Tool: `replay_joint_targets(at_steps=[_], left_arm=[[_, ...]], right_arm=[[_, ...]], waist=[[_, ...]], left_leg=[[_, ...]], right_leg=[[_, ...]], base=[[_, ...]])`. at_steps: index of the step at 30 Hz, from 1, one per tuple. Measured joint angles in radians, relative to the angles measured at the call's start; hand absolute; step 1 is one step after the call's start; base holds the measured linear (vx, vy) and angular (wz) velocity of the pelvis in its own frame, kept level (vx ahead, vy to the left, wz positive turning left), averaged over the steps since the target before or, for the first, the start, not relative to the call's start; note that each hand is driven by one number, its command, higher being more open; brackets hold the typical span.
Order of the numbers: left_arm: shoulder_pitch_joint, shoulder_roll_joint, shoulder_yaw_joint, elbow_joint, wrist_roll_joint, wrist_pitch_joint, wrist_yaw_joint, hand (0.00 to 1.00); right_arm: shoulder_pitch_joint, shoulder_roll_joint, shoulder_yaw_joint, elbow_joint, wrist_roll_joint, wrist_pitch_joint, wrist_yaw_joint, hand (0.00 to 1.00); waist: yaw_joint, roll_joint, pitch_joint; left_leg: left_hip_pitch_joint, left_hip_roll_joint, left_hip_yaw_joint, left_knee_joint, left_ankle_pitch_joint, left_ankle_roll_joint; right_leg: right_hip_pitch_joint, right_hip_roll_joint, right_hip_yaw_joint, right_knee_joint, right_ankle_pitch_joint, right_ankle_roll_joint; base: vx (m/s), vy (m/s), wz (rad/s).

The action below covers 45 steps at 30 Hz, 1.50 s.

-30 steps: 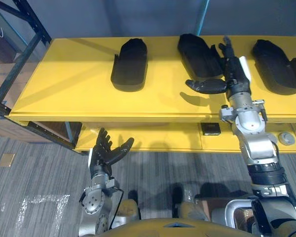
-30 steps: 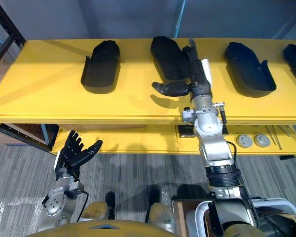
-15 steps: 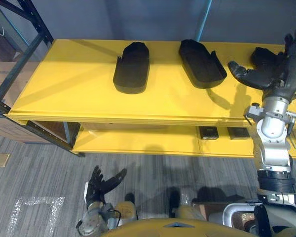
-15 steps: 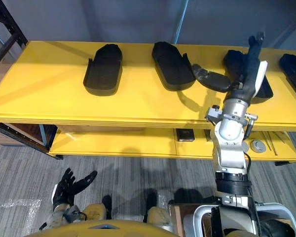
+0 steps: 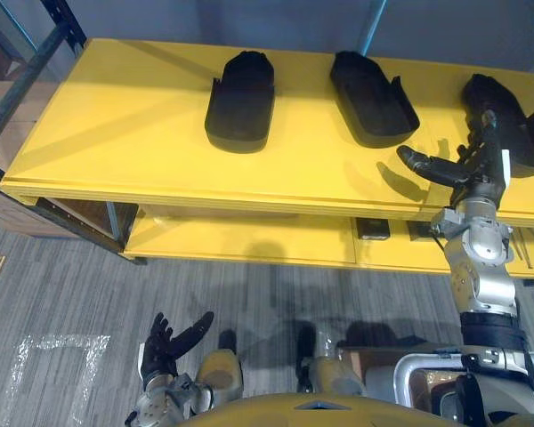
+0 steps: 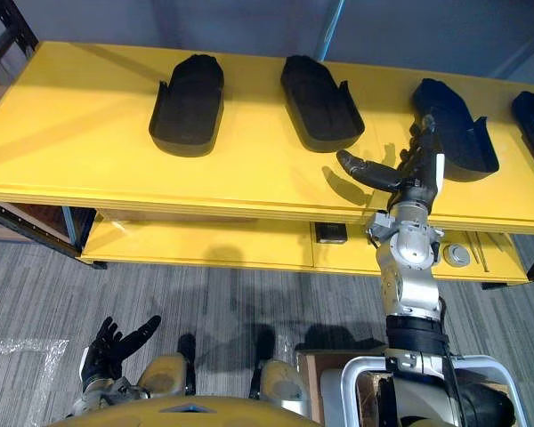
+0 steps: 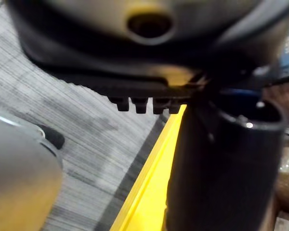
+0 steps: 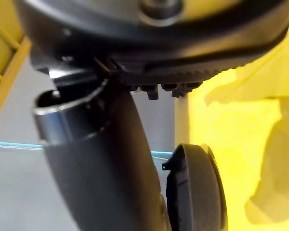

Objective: Walk over and take three plastic housings, then place them on the shelf

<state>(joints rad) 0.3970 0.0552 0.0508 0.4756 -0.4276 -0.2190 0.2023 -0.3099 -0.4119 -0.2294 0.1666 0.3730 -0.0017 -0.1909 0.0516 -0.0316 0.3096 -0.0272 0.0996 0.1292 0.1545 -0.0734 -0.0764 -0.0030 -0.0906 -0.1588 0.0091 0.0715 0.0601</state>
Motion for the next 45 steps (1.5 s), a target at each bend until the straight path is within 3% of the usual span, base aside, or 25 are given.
replay_joint_targets(at_steps=[10, 23, 33, 37, 41, 45], left_arm=[[-0.002, 0.0, 0.025, 0.008, -0.007, 0.0, -0.008, 1.0], [-0.004, 0.0, 0.021, 0.004, -0.007, -0.026, -0.008, 1.0], [-0.004, 0.002, 0.003, -0.014, -0.006, -0.026, -0.01, 1.0], [-0.004, 0.002, -0.003, -0.015, -0.004, -0.026, -0.01, 1.0], [-0.004, 0.002, -0.004, -0.015, -0.004, -0.027, -0.007, 1.0], [-0.003, 0.003, -0.004, -0.014, -0.004, -0.04, 0.003, 1.0]], right_arm=[[-0.104, -0.006, 0.003, 0.088, 0.081, 0.008, 0.134, 1.0], [-0.229, -0.031, 0.006, 0.184, 0.08, 0.012, 0.093, 1.0], [-0.267, -0.038, 0.018, 0.203, 0.051, 0.012, 0.104, 1.0], [-0.256, -0.047, 0.052, 0.146, -0.184, 0.011, 0.091, 1.0], [-0.181, -0.091, 0.106, -0.075, -0.507, 0.006, 0.05, 1.0], [-0.135, -0.188, 0.215, -0.214, -0.76, 0.004, 0.046, 1.0]], waist=[[0.007, 0.006, 0.045], [0.027, 0.029, 0.081], [0.029, 0.029, 0.082], [0.027, 0.029, 0.083], [0.022, 0.026, 0.085], [0.011, 0.002, 0.097]], left_leg=[[-0.022, -0.016, -0.011, 0.033, -0.012, 0.016], [-0.018, -0.022, -0.026, 0.036, -0.009, 0.021], [-0.018, -0.022, -0.027, 0.036, -0.007, 0.021], [-0.019, -0.021, -0.027, 0.035, -0.008, 0.02], [-0.019, -0.02, -0.024, 0.035, -0.012, 0.019], [-0.018, -0.02, -0.017, 0.036, -0.016, 0.021]], right_leg=[[-0.005, -0.017, -0.005, 0.009, -0.002, 0.006], [0.007, -0.026, -0.023, 0.024, -0.004, 0.008], [0.007, -0.027, -0.026, 0.025, -0.004, 0.008], [0.006, -0.026, -0.025, 0.024, -0.004, 0.008], [0.004, -0.025, -0.022, 0.023, -0.006, 0.009], [0.003, -0.025, -0.014, 0.023, -0.008, 0.01]], base=[[-0.02, 0.025, 0.03], [-0.03, 0.006, 0.03], [0.0, 0.0, 0.0], [0.0, 0.0, 0.0], [0.0, 0.0, -0.01], [0.0, 0.0, -0.04]])
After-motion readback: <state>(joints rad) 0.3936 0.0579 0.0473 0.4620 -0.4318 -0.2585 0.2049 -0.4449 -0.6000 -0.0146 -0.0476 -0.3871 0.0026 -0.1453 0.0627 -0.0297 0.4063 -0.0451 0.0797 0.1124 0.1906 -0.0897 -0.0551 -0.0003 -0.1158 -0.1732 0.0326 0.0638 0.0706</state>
